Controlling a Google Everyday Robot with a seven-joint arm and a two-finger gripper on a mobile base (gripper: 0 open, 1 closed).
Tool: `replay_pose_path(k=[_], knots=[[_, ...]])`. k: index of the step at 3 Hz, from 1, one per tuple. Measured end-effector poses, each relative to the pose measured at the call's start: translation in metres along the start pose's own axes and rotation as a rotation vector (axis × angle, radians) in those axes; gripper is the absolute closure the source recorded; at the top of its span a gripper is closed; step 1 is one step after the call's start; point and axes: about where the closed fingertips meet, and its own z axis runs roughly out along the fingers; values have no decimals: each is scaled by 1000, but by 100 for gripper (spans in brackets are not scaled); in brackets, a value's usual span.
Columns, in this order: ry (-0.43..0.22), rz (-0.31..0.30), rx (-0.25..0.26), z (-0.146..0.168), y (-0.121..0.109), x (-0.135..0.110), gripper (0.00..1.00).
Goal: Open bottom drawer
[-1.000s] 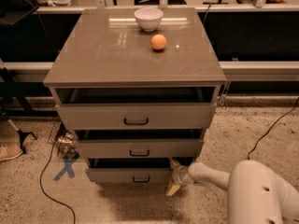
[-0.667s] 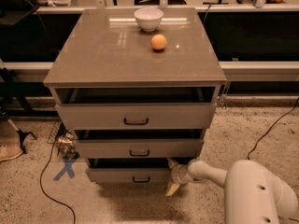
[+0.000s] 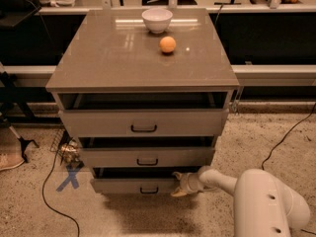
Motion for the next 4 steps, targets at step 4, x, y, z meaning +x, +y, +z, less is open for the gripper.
replay_pose_path(k=[4], knots=[[-18, 48, 43, -31, 9, 13, 100]])
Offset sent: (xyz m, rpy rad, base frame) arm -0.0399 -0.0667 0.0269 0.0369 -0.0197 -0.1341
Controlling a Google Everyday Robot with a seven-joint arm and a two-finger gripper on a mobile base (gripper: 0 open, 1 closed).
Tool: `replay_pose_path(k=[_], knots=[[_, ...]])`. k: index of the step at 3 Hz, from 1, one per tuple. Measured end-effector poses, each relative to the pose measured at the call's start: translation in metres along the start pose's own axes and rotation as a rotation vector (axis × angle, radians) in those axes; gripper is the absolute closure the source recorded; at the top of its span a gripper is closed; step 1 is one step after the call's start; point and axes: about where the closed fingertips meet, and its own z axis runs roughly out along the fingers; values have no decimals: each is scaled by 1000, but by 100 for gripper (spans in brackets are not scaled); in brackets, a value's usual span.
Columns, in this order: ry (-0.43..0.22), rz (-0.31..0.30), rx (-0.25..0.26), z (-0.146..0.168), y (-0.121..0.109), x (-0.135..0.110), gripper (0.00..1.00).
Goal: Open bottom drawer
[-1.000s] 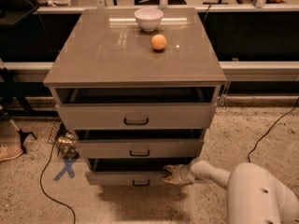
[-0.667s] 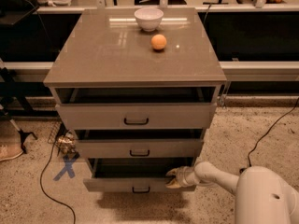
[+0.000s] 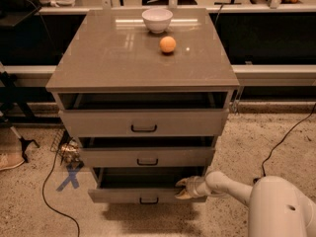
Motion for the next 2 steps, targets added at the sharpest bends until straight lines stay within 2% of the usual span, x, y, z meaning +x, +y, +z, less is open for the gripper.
replay_pose_path(k=[1, 2], knots=[[-2, 0, -3, 2, 2, -1, 82], [-4, 0, -7, 4, 4, -2, 50]])
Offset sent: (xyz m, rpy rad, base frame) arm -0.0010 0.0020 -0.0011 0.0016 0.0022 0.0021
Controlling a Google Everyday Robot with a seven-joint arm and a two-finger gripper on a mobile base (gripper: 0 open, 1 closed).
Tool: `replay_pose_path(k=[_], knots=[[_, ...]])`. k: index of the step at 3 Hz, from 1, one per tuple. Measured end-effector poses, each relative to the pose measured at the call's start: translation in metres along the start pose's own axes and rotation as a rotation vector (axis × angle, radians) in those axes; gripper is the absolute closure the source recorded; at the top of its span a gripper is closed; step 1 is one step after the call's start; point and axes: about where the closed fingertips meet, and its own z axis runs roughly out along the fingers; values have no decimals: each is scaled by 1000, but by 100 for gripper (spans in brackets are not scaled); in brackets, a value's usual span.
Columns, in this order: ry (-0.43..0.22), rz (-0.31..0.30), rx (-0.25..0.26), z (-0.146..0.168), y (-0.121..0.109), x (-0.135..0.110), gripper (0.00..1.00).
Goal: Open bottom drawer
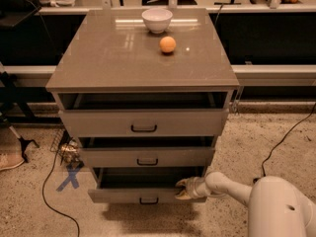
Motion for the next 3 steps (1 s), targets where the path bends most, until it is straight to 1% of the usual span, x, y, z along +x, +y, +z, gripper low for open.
replay_pose_path(k=[2, 3], knots=[[-3, 0, -6, 3, 3, -2, 4], [48, -6, -39, 6, 11, -4, 0]])
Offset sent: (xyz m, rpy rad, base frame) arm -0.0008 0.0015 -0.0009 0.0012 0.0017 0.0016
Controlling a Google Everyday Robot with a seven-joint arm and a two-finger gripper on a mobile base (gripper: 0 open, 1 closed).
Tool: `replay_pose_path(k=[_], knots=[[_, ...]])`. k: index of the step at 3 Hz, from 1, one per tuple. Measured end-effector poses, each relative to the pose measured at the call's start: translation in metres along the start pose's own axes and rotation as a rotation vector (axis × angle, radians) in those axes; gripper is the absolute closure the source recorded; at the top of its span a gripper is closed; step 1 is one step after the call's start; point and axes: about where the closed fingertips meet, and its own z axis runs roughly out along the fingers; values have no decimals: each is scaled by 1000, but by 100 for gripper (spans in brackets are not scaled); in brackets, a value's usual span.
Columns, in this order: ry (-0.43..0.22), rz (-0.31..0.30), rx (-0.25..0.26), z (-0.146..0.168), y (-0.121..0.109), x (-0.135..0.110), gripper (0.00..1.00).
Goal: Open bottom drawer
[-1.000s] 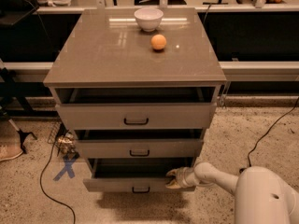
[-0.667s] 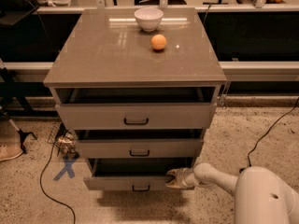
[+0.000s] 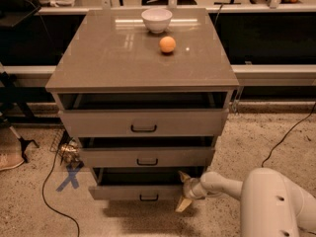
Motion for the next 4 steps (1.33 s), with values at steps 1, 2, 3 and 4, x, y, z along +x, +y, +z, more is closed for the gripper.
replay_pose_path(k=[1, 2, 3, 4], knots=[[61, 25, -52, 1, 11, 4, 0], [118, 64, -96, -3, 23, 11, 16], [150, 100, -131, -9, 34, 19, 39], [152, 106, -134, -12, 35, 19, 63]])
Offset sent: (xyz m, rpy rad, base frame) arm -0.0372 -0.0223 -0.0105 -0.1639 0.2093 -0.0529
